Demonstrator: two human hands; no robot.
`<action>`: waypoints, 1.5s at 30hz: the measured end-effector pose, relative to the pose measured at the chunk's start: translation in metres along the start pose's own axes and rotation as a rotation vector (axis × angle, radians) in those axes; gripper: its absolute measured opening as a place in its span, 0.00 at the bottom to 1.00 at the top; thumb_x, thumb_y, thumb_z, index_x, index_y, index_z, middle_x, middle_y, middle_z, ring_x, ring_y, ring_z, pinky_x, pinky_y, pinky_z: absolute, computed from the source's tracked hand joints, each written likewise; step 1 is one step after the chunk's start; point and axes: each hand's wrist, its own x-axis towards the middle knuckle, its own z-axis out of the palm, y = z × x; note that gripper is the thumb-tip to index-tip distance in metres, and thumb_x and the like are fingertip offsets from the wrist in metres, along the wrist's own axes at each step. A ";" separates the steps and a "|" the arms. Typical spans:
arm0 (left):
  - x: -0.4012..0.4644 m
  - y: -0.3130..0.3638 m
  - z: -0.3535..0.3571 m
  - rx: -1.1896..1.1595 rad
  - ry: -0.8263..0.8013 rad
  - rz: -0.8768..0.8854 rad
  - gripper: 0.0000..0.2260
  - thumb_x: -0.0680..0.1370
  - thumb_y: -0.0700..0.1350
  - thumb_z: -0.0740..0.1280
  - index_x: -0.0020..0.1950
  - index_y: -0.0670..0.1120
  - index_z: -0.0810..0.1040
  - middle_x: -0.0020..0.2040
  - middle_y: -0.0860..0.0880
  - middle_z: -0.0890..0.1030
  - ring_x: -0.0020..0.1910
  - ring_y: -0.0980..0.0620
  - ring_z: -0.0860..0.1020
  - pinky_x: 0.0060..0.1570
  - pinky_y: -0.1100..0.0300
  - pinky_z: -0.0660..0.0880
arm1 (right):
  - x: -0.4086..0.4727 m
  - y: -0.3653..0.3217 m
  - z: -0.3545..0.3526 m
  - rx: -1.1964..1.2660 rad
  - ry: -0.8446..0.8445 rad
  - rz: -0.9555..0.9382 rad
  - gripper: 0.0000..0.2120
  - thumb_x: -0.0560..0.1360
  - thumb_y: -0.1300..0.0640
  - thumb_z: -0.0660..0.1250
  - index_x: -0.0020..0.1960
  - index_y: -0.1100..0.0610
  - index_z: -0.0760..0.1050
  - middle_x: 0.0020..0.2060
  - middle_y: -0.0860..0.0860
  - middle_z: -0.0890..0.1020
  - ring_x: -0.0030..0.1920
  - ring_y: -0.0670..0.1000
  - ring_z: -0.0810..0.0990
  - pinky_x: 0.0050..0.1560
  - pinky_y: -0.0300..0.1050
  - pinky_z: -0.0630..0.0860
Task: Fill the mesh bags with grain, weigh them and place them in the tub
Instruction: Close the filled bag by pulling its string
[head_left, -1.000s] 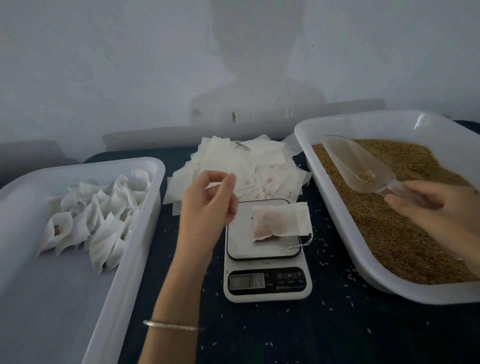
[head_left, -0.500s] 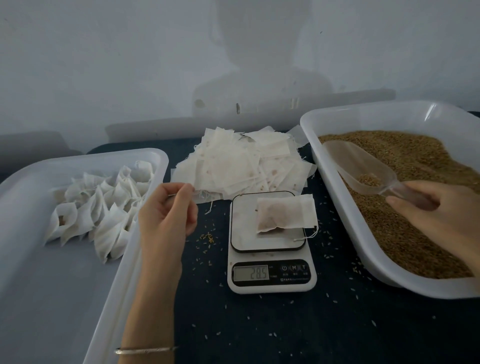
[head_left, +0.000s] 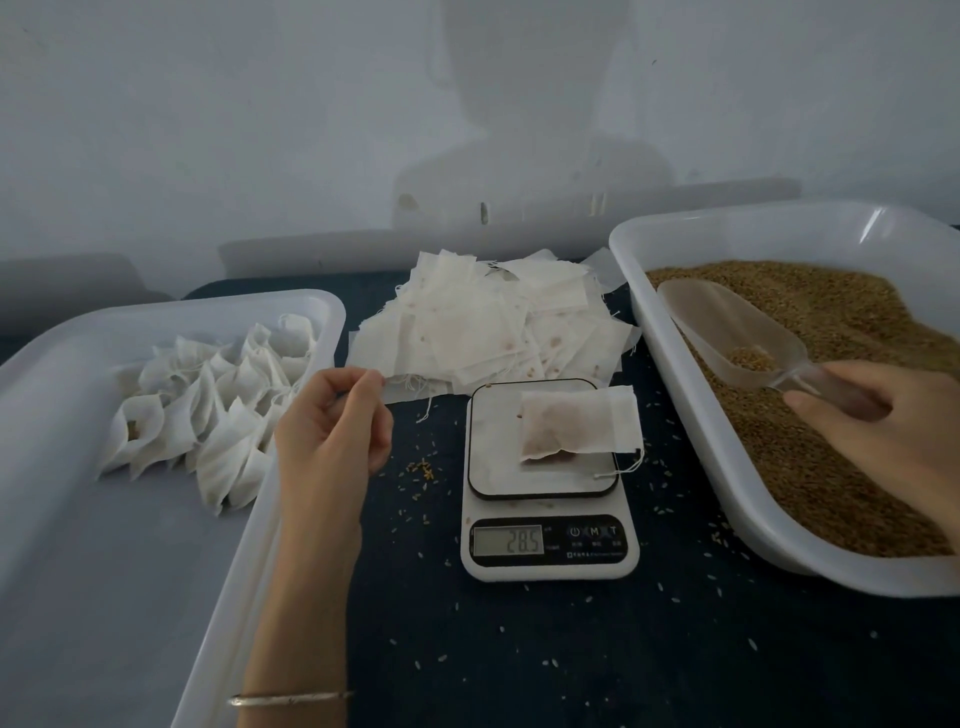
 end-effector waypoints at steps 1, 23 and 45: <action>0.000 0.000 0.000 0.000 0.000 0.001 0.07 0.80 0.40 0.62 0.42 0.44 0.75 0.24 0.52 0.70 0.22 0.58 0.64 0.22 0.68 0.62 | 0.001 0.001 0.000 0.002 -0.003 -0.003 0.18 0.67 0.35 0.64 0.56 0.36 0.71 0.37 0.38 0.80 0.41 0.49 0.78 0.47 0.57 0.78; 0.000 -0.013 -0.004 -0.022 -0.004 -0.036 0.07 0.80 0.40 0.63 0.41 0.45 0.75 0.24 0.52 0.70 0.22 0.57 0.64 0.22 0.67 0.62 | 0.020 0.046 0.019 0.052 0.038 0.092 0.24 0.60 0.18 0.57 0.52 0.25 0.72 0.44 0.25 0.77 0.43 0.42 0.80 0.46 0.55 0.80; 0.000 -0.013 -0.002 -0.009 -0.013 -0.039 0.07 0.80 0.41 0.63 0.41 0.46 0.75 0.25 0.52 0.71 0.22 0.57 0.64 0.22 0.67 0.62 | 0.017 0.037 0.015 0.021 0.061 0.076 0.24 0.56 0.16 0.53 0.48 0.23 0.70 0.39 0.30 0.77 0.44 0.45 0.79 0.48 0.56 0.79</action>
